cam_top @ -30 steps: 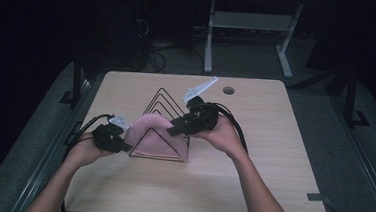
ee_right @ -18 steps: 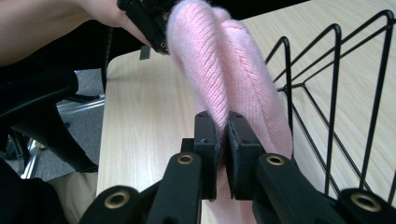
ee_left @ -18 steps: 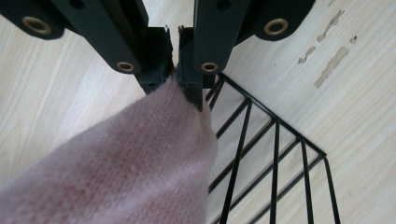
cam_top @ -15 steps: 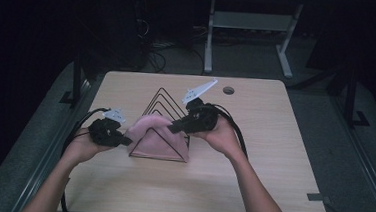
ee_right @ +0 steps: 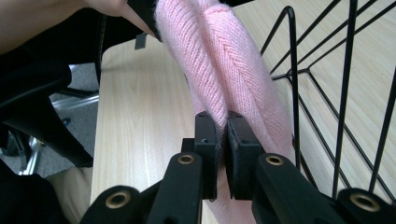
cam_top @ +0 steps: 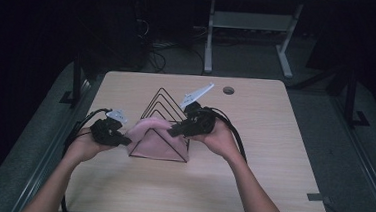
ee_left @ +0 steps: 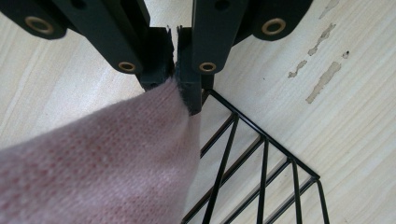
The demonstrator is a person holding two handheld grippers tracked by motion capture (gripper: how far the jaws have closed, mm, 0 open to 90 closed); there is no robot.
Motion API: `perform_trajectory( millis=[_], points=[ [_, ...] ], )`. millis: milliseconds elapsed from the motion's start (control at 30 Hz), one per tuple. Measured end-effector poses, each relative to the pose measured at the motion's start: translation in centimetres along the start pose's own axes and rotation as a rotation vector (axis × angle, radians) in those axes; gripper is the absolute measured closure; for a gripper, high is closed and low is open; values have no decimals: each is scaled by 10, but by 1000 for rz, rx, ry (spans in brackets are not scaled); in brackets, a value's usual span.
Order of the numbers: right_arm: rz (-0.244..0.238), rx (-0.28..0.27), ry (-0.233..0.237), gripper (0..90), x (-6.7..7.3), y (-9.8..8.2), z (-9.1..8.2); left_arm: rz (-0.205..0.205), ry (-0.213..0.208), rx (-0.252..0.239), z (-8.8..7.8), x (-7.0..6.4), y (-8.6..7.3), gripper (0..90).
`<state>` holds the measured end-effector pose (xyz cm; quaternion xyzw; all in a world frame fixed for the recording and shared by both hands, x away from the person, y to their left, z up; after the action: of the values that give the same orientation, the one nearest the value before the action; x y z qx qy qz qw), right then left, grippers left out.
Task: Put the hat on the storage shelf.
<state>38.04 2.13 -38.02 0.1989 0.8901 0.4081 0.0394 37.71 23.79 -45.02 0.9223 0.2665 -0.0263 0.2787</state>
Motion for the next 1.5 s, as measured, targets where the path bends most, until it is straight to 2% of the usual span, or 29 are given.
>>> perform_trajectory(
  millis=[67, 300, 467, 567, 633, 767, 800, 967, 1033, 1133, 1300, 1333, 1500],
  points=[
    [9, 0, 3, 837, 1, -1, 0, -3, 0, 2, 0, 0, 0, 866],
    [-4, -19, 12, 837, 1, -2, 0, 3, -1, 8, 0, -2, -1, 865],
    [10, -26, 16, 837, 2, -4, -1, 3, -10, 15, 0, -3, -2, 865],
    [-1, -21, 23, 836, 3, -5, -1, 12, -17, 25, 0, -5, -2, 864],
    [-13, -21, 22, 834, 4, -5, -1, 2, -19, 10, -1, -6, -1, 863],
    [-2, -24, 21, 823, 4, -5, -2, 4, -20, 5, -2, -6, 0, 856],
    [2, -30, 15, 786, 3, -4, -3, 4, -26, 2, -3, -7, 0, 852],
    [7, -24, 28, 756, 3, -5, -5, 13, -30, 8, -4, -7, -1, 824],
    [11, -27, 35, 732, 3, -5, -5, 4, -28, -6, -4, -8, 0, 813],
    [18, -25, 36, 672, 2, -6, -5, 16, -30, -10, -7, -10, 0, 798],
    [34, -27, 21, 586, 0, -9, -9, 19, -25, -20, -12, -12, 1, 751],
    [34, -35, 16, 544, -2, -10, -11, 26, -25, -20, -14, -13, 1, 737],
    [48, -43, 5, 489, -6, -13, -18, 27, -27, -36, -17, -15, 3, 701]
  ],
)
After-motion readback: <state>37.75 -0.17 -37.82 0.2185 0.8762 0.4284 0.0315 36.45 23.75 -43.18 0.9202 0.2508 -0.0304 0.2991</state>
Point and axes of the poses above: each handheld gripper's, and its own axes: z roughly forward along the jaws, y roughly out of its top, x roughly to its left, the point moved 7 cm from there along z, roughly forward along the jaws, and after that the axes turned 11 degrees about -y, right-handed, at the moved point
